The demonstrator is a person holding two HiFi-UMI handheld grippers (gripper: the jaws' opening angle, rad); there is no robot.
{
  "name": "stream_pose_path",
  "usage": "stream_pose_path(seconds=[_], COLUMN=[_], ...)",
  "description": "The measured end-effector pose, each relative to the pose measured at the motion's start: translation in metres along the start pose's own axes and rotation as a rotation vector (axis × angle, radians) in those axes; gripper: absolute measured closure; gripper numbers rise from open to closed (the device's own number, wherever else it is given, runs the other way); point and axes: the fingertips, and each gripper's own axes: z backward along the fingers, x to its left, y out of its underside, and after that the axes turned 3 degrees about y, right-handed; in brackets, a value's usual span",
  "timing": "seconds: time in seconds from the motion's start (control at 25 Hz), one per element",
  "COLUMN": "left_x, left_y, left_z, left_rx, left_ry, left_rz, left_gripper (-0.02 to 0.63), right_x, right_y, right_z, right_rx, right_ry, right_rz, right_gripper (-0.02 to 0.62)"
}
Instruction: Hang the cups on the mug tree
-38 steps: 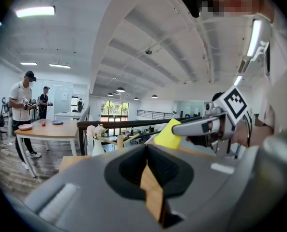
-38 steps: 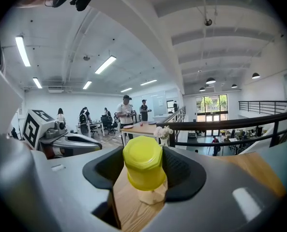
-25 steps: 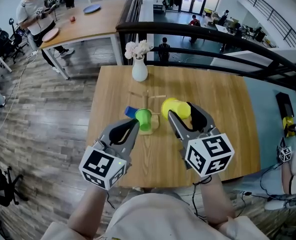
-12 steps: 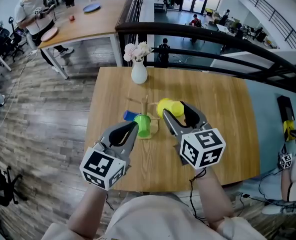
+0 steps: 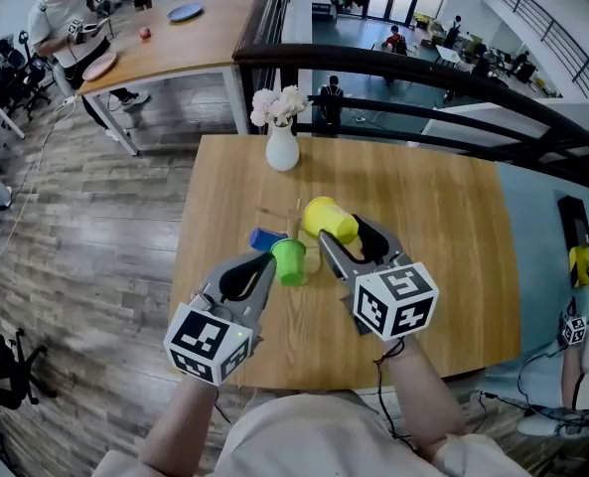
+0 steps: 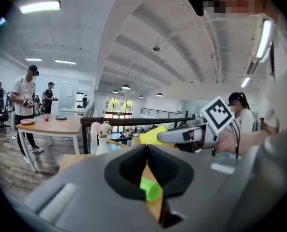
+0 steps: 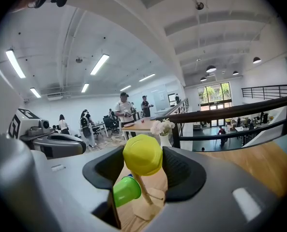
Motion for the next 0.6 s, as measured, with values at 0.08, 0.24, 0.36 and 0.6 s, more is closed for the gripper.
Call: stream_pose_path(seconds=[0.08,0.24,0.36,0.6], left_x=[0.003,0.007,0.01,0.004], left_y=[0.002,0.008,0.015,0.024], left_z=[0.0,0.0,-0.001,0.0], left_rx=[0.006,0.017,0.03,0.047], left_ry=[-0.006,-0.015,-0.018,-0.014], left_rz=[0.003,0.015,0.023,0.032], left_gripper=[0.604,0.604,0.603,0.604], right_x=[0.0,-0.006,-0.008,-0.011], right_y=[0.003,0.009,0.015,0.021], right_z=[-0.004,-0.009,-0.014,-0.01], right_rx=[0.003,0.009,0.024,0.036], right_ry=[0.002,0.02,0.021,0.045], right_rz=[-0.004,-0.017,-0.006,0.002], right_gripper=[0.342,0.339,0.328,0.313])
